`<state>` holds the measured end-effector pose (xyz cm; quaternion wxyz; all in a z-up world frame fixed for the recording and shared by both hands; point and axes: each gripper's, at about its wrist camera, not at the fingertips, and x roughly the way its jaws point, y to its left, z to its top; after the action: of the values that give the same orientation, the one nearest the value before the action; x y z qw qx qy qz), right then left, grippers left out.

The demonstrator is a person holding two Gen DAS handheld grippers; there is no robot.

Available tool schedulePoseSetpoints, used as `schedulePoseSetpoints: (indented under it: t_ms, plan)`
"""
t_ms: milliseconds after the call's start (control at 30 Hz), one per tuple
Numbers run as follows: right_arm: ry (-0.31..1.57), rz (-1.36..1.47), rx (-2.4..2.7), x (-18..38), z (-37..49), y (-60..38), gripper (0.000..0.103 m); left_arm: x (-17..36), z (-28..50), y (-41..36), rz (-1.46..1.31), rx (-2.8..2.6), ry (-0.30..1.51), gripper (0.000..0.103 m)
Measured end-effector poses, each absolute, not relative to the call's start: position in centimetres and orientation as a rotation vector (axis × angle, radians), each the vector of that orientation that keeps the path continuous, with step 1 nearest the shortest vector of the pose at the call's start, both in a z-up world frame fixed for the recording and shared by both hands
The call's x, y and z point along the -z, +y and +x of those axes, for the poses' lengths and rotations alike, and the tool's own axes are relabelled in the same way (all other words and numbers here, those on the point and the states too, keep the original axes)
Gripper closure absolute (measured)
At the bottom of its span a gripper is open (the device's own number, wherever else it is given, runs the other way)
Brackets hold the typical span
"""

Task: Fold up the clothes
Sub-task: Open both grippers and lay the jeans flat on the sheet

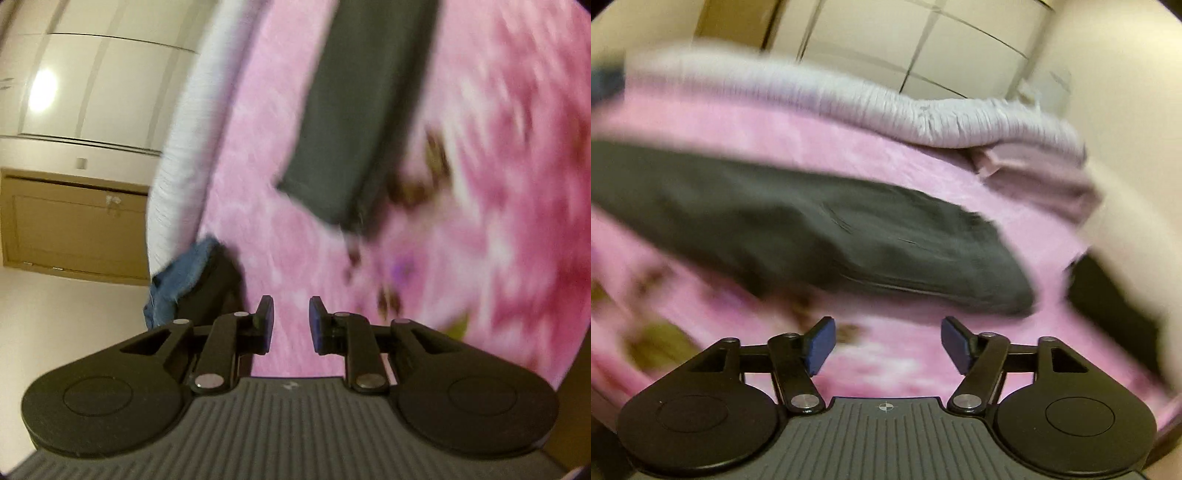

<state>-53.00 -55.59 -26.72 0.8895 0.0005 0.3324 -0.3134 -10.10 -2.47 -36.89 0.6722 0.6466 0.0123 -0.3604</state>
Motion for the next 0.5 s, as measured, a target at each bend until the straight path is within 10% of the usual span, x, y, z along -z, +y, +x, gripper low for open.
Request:
schedulePoseSetpoints:
  t_ms: [233,500]
  plan:
    - [0.559,0.325,0.628,28.6,-48.9,-54.8,0.03,35.3,-20.3,-12.1,1.207,1.143,-0.156,0.058]
    - [0.42,0.497,0.667,30.8,-48.8,-57.1,0.041,38.4,-30.8,-24.8,1.101,1.503,-0.265,0.056]
